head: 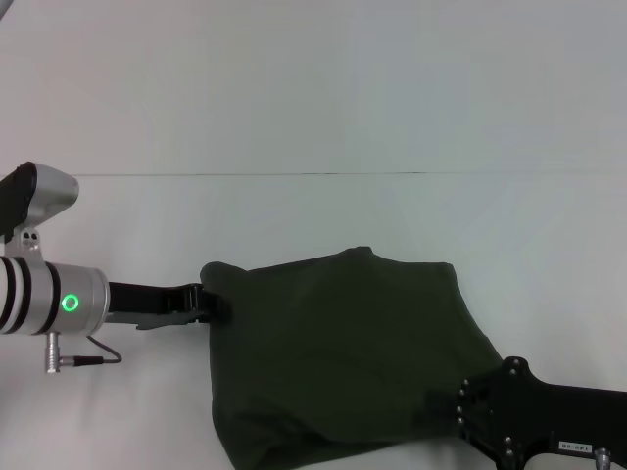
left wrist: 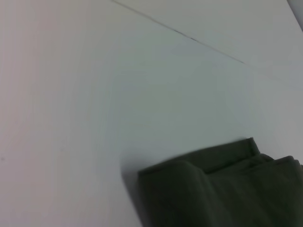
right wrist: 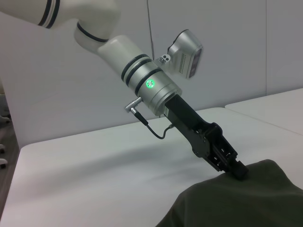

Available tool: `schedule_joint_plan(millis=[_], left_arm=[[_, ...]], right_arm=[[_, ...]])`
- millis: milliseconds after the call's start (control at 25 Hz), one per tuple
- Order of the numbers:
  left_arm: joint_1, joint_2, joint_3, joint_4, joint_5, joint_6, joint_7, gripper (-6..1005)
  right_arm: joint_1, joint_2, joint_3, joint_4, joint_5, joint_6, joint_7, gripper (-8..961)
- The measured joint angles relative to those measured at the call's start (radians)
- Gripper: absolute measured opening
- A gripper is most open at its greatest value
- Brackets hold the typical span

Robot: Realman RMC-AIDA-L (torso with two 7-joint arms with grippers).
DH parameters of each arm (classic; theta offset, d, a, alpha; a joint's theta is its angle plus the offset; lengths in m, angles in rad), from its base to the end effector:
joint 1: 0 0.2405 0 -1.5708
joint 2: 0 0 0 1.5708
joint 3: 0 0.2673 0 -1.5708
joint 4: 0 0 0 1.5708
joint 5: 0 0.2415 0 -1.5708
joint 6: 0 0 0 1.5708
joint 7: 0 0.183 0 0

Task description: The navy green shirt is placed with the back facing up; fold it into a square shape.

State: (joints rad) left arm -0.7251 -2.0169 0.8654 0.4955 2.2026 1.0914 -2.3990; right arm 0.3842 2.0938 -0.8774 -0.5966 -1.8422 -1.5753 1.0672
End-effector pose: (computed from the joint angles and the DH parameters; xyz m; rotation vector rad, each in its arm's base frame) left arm -0.2954 0.4471 -0.0669 -2.1692 -1.7420 -0.3307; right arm 0.2924 0.3183 -0.0713 -2.7779 0.3662 0.7495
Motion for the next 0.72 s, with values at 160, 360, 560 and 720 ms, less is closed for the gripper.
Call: schedule_joint_plan(millis=[160,360,560,720], left_arm=[[0.0,-0.003,0.0,0.0,0.0,-0.003,0.031,358],[-0.002,-0.006,-0.001,0.0,0.0,-0.006,0.047,126],[-0.003,-0.006,-0.006,0.0,0.0,-0.007,0.06,47],[-0.006,-0.001,-0.004,0.0,0.0,-0.027,0.068,53]], right_arm=[[0.001,0.0,0.0,0.0,0.0,0.0,0.001,-1],[0.002,0.0,0.0,0.0,0.001,-0.002,0.003,-1],[0.006,0.001,0.0,0.0,0.002,-0.003,0.003,-1],[0.01,0.002,0.0,0.002,0.003,-0.005,0.003,-1]])
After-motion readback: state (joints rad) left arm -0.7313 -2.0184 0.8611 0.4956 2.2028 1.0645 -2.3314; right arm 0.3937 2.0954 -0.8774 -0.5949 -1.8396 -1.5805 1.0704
